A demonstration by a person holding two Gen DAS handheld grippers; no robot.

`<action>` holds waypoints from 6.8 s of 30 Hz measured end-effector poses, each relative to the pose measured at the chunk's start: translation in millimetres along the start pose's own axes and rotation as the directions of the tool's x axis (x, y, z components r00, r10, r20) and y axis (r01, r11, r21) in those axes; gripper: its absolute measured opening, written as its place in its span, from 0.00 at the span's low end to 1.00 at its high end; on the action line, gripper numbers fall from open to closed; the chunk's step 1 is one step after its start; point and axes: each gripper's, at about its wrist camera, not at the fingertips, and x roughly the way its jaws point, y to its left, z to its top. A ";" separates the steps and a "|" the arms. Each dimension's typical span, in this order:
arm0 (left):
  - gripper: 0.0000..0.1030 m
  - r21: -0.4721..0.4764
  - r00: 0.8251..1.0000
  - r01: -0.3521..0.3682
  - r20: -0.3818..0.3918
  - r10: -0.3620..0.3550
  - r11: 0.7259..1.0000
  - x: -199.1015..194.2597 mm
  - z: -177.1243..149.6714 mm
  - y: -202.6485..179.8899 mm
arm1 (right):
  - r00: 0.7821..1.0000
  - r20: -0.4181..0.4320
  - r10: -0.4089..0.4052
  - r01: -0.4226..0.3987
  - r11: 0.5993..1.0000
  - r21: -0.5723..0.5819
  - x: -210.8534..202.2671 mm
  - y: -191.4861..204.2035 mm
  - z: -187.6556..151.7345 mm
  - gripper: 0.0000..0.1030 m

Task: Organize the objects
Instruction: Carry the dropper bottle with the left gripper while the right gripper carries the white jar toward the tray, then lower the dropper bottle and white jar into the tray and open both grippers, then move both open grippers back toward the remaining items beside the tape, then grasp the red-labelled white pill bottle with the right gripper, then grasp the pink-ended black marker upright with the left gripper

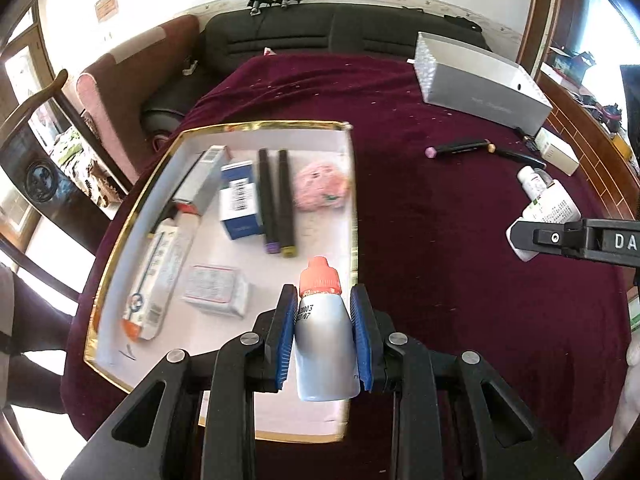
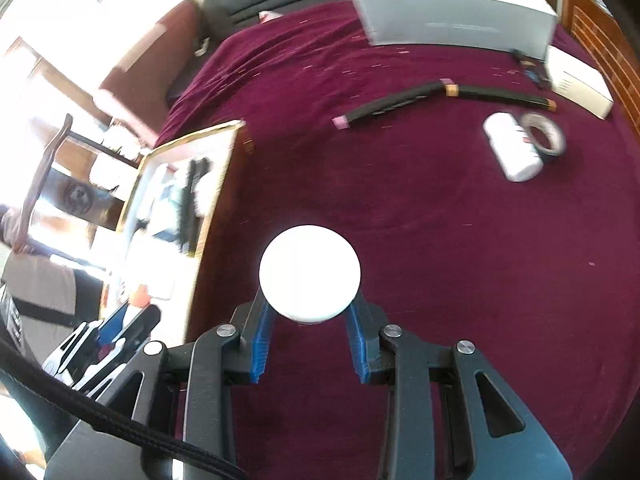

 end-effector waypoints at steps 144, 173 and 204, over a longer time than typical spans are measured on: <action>0.50 -0.761 0.925 -0.315 -0.113 0.363 0.567 -154.0 -213.9 224.9 | 0.964 0.052 0.261 -0.097 0.526 -0.845 -40.2 413.4 -110.4 0.81; 0.50 -0.103 0.980 0.184 -0.056 -0.190 0.977 -32.9 -28.5 -21.0 | 0.955 -0.014 -0.297 0.294 0.933 0.207 -8.6 -110.0 46.1 0.77; 0.50 0.178 0.978 0.205 0.002 -0.209 0.963 24.1 80.0 -95.8 | 0.956 -0.172 -0.238 0.264 0.952 0.153 31.0 -142.5 57.5 0.32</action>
